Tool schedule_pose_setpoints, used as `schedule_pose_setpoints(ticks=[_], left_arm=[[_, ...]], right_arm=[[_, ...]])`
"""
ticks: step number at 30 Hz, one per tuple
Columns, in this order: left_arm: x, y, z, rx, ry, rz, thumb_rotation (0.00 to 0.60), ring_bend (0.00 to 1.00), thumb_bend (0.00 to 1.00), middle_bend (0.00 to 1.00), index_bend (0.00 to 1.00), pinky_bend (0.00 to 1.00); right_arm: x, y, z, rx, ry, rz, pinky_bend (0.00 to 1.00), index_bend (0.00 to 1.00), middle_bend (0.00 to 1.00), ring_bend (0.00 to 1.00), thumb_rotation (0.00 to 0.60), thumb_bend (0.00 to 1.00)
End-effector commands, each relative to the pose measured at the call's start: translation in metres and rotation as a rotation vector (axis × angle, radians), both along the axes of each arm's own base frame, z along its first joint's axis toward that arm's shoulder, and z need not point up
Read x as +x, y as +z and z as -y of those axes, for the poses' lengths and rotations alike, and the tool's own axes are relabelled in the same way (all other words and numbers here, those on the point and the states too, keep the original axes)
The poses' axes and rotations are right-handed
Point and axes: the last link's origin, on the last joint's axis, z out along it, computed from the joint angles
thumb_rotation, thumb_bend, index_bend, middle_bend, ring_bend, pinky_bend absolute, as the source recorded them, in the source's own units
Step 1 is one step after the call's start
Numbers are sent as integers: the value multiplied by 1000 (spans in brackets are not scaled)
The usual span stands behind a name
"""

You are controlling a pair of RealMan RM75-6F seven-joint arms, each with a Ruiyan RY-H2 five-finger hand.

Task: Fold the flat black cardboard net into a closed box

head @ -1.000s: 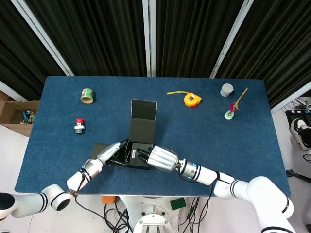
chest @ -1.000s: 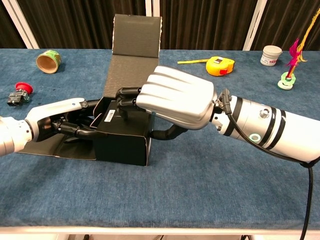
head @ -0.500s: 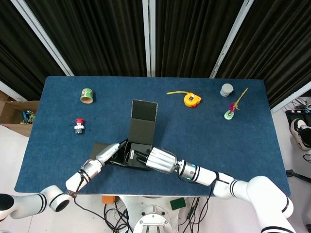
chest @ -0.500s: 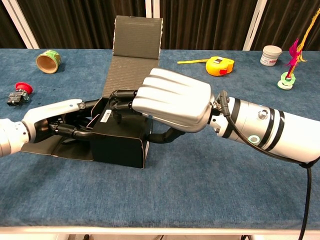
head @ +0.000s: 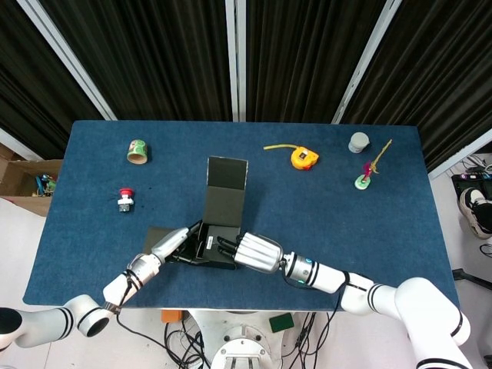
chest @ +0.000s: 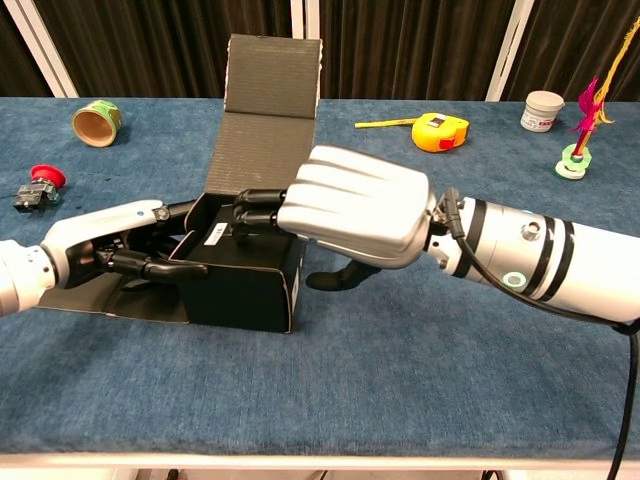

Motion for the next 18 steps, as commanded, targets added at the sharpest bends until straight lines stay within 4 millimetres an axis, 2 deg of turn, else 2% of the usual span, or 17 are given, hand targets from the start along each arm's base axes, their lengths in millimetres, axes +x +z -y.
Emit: schedule_pose_setpoints(ticks=[1, 8, 18], left_arm=[[0, 0, 0, -2, -4, -2, 313, 529, 51, 163, 56, 884], [0, 0, 1, 4, -13, -4, 290, 525, 51, 155, 51, 884], [-1, -2, 2, 20, -14, -8, 296, 525, 51, 159, 64, 884]], right_arm=[[-1, 2, 0, -7, -5, 5, 1000, 344, 265, 751, 600, 224], [-5, 5, 0, -12, -13, -3, 1000, 344, 265, 752, 600, 224], [-3, 4, -1, -2, -13, 5, 1000, 344, 265, 752, 600, 224]])
